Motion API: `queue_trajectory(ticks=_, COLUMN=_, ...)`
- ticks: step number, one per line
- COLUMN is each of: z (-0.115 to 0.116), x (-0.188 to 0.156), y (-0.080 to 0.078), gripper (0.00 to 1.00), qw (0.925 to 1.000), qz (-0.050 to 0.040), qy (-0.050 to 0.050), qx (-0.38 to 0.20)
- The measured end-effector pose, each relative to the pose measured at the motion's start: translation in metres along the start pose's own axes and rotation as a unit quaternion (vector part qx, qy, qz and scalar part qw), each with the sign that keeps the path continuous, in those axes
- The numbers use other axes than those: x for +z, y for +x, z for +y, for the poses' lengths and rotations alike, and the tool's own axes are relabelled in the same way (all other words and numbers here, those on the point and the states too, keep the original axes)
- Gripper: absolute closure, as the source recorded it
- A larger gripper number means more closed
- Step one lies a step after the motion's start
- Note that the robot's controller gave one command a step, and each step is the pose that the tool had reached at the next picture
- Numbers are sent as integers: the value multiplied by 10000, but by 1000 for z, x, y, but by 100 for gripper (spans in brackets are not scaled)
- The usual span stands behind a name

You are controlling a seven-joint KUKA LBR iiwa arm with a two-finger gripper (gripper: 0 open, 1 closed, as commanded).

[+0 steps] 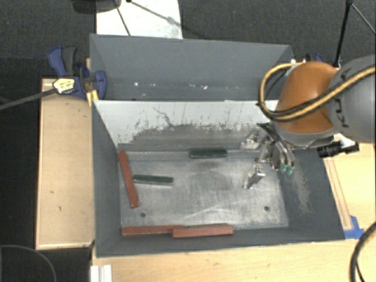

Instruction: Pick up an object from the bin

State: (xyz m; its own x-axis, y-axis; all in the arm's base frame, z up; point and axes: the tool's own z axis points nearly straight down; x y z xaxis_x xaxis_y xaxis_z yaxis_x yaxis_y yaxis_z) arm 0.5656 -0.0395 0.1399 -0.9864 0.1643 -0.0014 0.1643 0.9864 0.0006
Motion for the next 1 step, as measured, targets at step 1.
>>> queue_trajectory(ticks=1, z=40, x=64, y=-8, gripper=100, qw=9996, qz=-48, qy=-8, qx=-276)
